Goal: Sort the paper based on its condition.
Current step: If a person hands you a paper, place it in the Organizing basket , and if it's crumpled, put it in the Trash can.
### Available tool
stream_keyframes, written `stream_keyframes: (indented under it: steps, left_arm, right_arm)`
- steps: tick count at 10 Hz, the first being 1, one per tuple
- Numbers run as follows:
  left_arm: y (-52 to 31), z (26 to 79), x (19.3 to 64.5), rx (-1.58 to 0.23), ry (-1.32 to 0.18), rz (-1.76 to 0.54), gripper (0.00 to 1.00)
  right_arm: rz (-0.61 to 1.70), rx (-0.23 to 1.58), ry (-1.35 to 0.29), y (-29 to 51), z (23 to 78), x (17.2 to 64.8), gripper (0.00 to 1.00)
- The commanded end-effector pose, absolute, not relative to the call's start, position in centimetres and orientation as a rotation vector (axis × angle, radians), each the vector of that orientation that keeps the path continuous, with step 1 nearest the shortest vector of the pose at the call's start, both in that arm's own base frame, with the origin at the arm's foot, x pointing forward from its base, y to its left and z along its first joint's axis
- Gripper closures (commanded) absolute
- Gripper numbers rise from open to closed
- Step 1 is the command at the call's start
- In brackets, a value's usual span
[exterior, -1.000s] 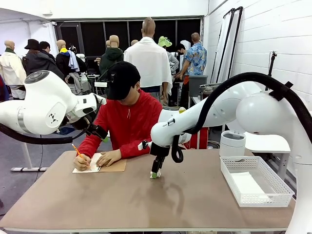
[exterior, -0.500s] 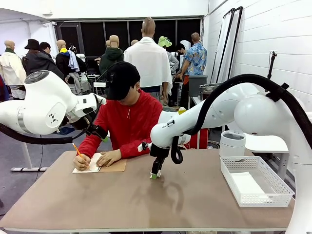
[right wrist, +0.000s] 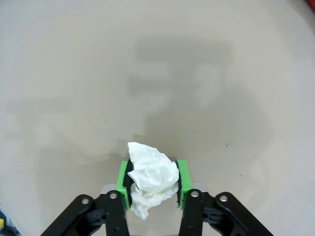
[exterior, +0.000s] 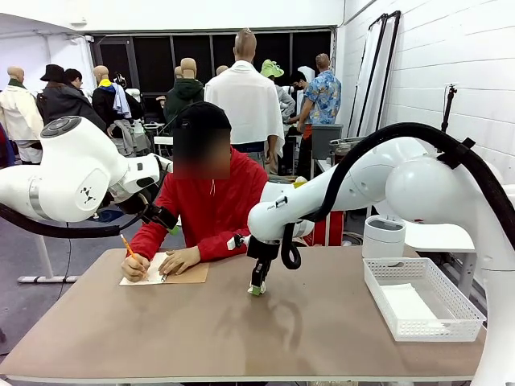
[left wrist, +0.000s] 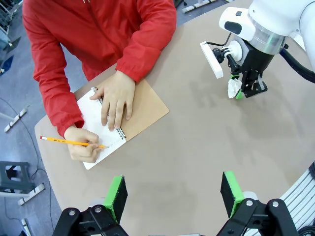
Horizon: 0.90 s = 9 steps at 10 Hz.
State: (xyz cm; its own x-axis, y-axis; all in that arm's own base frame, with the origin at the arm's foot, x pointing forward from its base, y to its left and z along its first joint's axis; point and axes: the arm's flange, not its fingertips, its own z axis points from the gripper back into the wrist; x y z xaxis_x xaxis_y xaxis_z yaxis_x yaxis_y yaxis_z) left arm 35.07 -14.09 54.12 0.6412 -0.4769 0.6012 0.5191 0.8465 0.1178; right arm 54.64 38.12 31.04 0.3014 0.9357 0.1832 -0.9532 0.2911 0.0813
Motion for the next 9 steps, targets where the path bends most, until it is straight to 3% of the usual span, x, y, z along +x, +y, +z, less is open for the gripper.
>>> stream_keyframes:
  steps: [1,4,9]
  left_arm:
    - [-14.0,54.1,35.1,-0.069,-0.670,-0.566,0.00]
    - [-14.0,54.1,35.1,-0.069,-0.670,-0.566,0.00]
    - [-14.0,54.1,35.1,-0.069,-0.670,-0.566,0.00]
  right_arm:
    - [1.249,0.149,-0.112,38.2,31.2,55.0,0.94]
    - [1.194,0.180,-0.103,37.3,32.9,54.2,0.94]
    - [0.864,0.144,-0.180,26.8,42.5,52.9,0.94]
